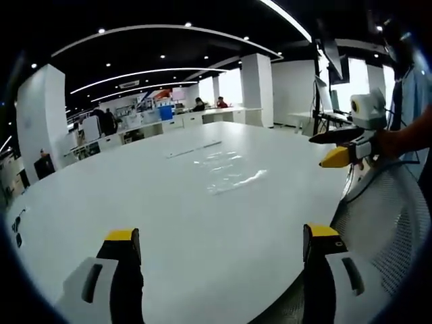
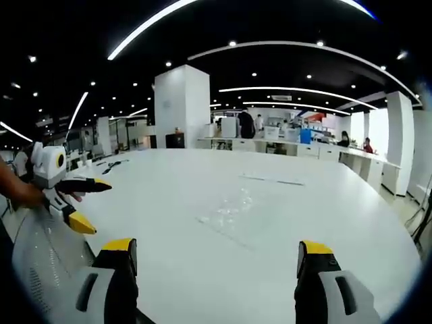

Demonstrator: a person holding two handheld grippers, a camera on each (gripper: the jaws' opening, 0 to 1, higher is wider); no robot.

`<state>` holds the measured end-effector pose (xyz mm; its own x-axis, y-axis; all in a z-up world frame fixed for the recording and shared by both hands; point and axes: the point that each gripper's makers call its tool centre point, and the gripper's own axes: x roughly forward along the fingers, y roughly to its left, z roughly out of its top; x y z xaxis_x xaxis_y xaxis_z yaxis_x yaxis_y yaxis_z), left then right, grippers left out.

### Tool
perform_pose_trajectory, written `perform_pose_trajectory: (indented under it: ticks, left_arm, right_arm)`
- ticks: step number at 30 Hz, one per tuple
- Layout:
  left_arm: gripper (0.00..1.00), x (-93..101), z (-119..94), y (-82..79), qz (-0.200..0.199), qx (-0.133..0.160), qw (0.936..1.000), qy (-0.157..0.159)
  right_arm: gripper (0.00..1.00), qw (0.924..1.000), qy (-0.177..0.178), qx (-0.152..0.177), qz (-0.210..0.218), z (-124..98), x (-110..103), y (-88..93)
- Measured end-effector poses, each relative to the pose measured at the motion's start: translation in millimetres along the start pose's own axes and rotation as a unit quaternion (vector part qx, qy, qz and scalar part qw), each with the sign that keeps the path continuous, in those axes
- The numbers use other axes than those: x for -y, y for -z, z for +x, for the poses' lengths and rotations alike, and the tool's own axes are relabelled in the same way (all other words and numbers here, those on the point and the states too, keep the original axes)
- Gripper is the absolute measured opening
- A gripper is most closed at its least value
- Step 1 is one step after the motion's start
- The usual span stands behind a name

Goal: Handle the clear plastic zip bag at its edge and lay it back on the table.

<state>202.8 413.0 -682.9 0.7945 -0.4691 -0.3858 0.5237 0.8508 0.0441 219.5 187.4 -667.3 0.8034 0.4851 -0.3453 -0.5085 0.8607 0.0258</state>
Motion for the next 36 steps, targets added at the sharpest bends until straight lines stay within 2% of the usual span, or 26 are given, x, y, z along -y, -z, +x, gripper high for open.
perform_pose_trajectory:
  ticks: [29,33,36]
  left_arm:
    - [0.99,-1.0,1.3,2.7,0.0,-0.007,1.0,0.0]
    - [0.99,0.5,0.7,1.7,0.0,-0.006,1.0,0.0]
    - [0.99,0.4,0.7,2.0,0.001,-0.007,1.0,0.0]
  right_arm:
    - [0.99,1.0,-0.005,-0.007,0.0,1.7,0.2,4.6]
    - [0.95,0.9998,-0.004,-0.019,0.0,1.9,0.8,7.5]
    - [0.96,0.9999,-0.004,-0.014,-0.001,2.2,1.2,6.1]
